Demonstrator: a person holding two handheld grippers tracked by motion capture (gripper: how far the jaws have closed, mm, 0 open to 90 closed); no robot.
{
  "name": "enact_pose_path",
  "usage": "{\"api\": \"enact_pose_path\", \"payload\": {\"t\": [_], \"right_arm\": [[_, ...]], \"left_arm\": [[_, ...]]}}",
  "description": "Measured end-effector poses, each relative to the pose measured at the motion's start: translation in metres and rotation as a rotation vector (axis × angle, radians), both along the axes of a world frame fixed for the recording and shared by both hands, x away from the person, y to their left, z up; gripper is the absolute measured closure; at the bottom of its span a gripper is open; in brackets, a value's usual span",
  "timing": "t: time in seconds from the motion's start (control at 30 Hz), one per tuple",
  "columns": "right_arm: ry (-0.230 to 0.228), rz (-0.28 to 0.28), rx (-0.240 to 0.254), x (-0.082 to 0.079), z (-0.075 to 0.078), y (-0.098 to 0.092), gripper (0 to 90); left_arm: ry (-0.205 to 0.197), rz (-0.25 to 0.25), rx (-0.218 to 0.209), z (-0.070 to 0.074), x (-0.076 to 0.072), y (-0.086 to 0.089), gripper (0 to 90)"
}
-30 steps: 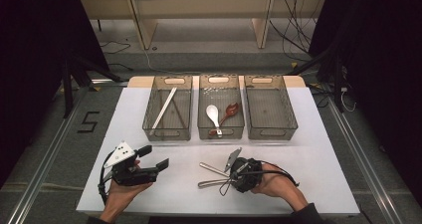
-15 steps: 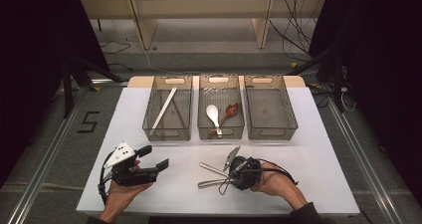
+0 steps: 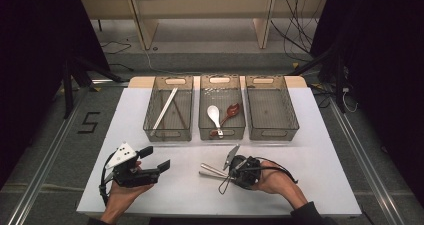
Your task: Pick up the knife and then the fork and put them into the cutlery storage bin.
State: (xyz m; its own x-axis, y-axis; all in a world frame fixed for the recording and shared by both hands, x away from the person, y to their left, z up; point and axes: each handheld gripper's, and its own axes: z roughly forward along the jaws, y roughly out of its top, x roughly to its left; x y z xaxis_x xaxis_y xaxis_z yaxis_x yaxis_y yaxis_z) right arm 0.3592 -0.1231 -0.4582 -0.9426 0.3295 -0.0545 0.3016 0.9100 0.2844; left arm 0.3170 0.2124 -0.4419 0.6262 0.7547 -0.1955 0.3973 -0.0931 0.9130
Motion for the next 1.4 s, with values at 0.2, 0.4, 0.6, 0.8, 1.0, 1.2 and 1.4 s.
{"api": "enact_pose_path", "payload": {"t": [0.2,0.4,0.6,0.8,1.0,1.2,1.4], "right_arm": [[0.019,0.009,0.007,0.004,0.0,0.0,83.7],[0.015,0.009,-0.006,0.005,0.0,0.004,83.9],[0.006,0.013,0.001,0.005,0.0,0.003,84.6],[-0.011,0.011,0.041,0.008,0.01,-0.001,85.0],[-0.027,-0.012,0.068,0.01,0.02,-0.004,86.3],[-0.044,-0.043,0.074,0.014,0.024,-0.007,88.5],[-0.062,-0.061,0.111,0.015,0.031,-0.01,88.8]], "left_arm": [[0.0,0.0,0.0,0.0,0.0,0.0,16.3],[0.0,0.0,0.005,0.0,0.0,-0.001,16.2],[0.002,0.001,0.004,0.0,0.0,0.0,16.3],[0.002,0.004,0.005,0.0,0.0,0.0,16.3],[0.004,0.005,0.005,0.0,0.0,0.001,16.3],[0.005,0.006,0.003,0.0,0.0,0.001,16.3],[0.006,0.003,0.005,0.0,0.0,0.001,16.4]]}}
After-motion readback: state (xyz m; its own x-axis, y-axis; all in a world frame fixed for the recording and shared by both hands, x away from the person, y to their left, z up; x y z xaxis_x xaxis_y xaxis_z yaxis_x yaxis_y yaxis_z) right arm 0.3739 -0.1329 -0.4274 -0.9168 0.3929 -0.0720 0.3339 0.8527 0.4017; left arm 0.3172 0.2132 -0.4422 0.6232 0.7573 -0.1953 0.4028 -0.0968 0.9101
